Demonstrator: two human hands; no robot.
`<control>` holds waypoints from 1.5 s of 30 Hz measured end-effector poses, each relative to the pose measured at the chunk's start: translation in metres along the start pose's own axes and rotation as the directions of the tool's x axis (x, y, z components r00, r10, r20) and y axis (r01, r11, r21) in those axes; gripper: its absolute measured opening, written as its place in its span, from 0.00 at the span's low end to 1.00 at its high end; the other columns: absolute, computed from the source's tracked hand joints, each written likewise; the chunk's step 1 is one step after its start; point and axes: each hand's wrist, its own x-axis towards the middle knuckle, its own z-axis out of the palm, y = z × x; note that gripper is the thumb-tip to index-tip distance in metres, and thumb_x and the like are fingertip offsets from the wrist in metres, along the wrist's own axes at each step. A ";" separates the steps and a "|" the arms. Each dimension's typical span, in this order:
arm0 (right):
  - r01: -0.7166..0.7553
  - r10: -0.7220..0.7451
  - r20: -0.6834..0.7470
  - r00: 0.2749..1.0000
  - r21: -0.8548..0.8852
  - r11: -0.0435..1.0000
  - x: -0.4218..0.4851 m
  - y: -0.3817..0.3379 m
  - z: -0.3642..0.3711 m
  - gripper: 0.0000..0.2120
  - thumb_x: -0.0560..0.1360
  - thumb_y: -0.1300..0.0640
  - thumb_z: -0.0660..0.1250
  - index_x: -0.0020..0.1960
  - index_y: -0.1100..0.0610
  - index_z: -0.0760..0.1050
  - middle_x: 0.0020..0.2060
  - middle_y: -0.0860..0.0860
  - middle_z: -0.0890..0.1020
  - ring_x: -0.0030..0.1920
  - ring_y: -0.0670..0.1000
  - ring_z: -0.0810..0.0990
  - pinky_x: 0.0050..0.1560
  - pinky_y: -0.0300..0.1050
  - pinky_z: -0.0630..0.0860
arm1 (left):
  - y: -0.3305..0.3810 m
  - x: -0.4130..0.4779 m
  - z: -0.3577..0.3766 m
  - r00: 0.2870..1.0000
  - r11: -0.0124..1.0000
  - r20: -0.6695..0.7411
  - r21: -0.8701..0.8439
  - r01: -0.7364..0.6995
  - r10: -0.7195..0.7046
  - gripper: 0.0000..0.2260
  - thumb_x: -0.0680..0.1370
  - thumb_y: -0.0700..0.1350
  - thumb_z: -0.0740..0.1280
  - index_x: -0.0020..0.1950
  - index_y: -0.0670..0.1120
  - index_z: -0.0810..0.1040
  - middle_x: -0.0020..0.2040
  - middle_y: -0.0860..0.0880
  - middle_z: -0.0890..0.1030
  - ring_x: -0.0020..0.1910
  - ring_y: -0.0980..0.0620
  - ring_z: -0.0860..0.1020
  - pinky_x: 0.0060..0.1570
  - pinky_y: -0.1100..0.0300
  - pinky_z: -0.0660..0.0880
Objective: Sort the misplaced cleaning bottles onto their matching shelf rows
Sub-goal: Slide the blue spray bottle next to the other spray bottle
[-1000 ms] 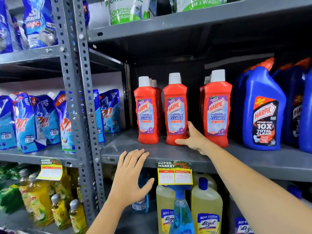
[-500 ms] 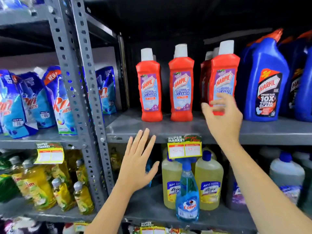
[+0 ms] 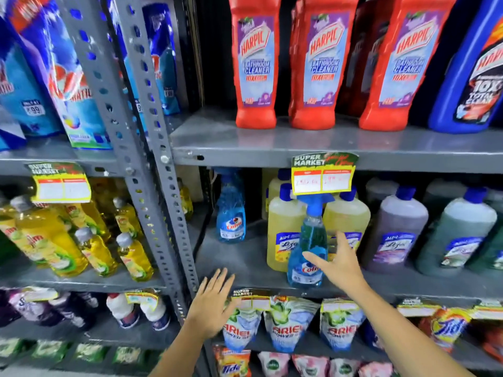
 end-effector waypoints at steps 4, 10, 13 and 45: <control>-0.046 0.044 0.095 0.994 0.017 0.999 0.003 0.011 0.014 0.28 0.67 0.57 0.80 0.62 0.52 0.70 0.52 0.49 0.83 0.53 0.50 0.81 0.54 0.46 0.76 | -0.006 -0.003 0.015 0.997 0.999 -0.075 -0.035 -0.017 0.015 0.35 0.79 0.69 0.39 0.80 0.51 0.48 0.79 0.52 0.43 0.78 0.51 0.40 0.74 0.56 0.34; -0.004 0.005 0.020 1.000 -0.067 0.998 -0.008 0.002 0.033 0.25 0.67 0.53 0.80 0.57 0.52 0.71 0.43 0.39 0.80 0.44 0.43 0.79 0.38 0.28 0.71 | -0.009 -0.005 0.017 0.992 0.998 -0.113 -0.030 -0.052 0.048 0.30 0.82 0.62 0.52 0.80 0.48 0.55 0.80 0.47 0.54 0.79 0.47 0.51 0.74 0.53 0.39; 0.037 -0.041 -0.044 0.998 -0.097 0.995 -0.016 -0.011 0.056 0.25 0.66 0.50 0.80 0.58 0.53 0.74 0.43 0.43 0.82 0.43 0.46 0.80 0.39 0.37 0.72 | -0.010 -0.006 0.018 0.992 0.997 -0.105 -0.017 -0.069 0.067 0.30 0.83 0.62 0.50 0.80 0.49 0.51 0.80 0.48 0.49 0.79 0.49 0.46 0.74 0.52 0.38; 0.174 -0.139 0.187 0.972 -0.186 0.967 0.017 -0.090 0.174 0.28 0.70 0.46 0.76 0.61 0.54 0.65 0.62 0.54 0.81 0.60 0.54 0.82 0.53 0.48 0.81 | -0.023 -0.012 0.022 0.990 0.991 -0.060 0.044 -0.123 0.125 0.32 0.81 0.65 0.44 0.80 0.51 0.42 0.81 0.50 0.44 0.78 0.52 0.37 0.75 0.51 0.38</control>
